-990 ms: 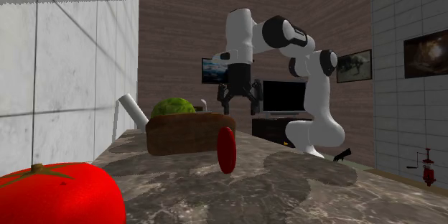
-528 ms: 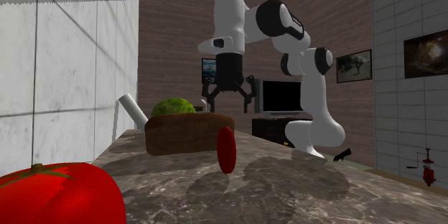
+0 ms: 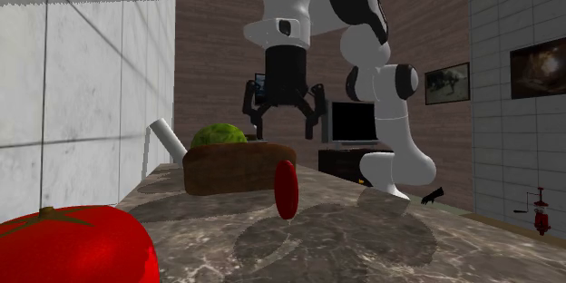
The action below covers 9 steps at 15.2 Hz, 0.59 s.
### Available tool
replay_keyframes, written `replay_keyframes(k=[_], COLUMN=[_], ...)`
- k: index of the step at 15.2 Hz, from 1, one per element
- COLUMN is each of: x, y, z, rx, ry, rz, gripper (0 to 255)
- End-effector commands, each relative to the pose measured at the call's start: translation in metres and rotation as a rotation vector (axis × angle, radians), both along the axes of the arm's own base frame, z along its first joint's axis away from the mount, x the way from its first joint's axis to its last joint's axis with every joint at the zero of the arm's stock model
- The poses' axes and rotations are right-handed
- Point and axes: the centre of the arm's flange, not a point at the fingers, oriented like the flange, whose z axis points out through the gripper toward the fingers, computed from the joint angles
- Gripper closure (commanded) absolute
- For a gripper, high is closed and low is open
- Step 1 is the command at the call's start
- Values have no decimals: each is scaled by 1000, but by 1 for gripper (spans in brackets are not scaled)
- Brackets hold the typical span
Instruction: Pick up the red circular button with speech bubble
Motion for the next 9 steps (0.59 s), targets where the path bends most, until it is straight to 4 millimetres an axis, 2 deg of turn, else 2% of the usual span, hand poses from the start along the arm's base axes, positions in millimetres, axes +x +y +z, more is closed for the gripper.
replay_keyframes(k=[1,9], x=[11,11], y=[20,20], z=[5,-35], rx=[-3,-3], ry=[2,2], rz=[91,91], gripper=[0,0])
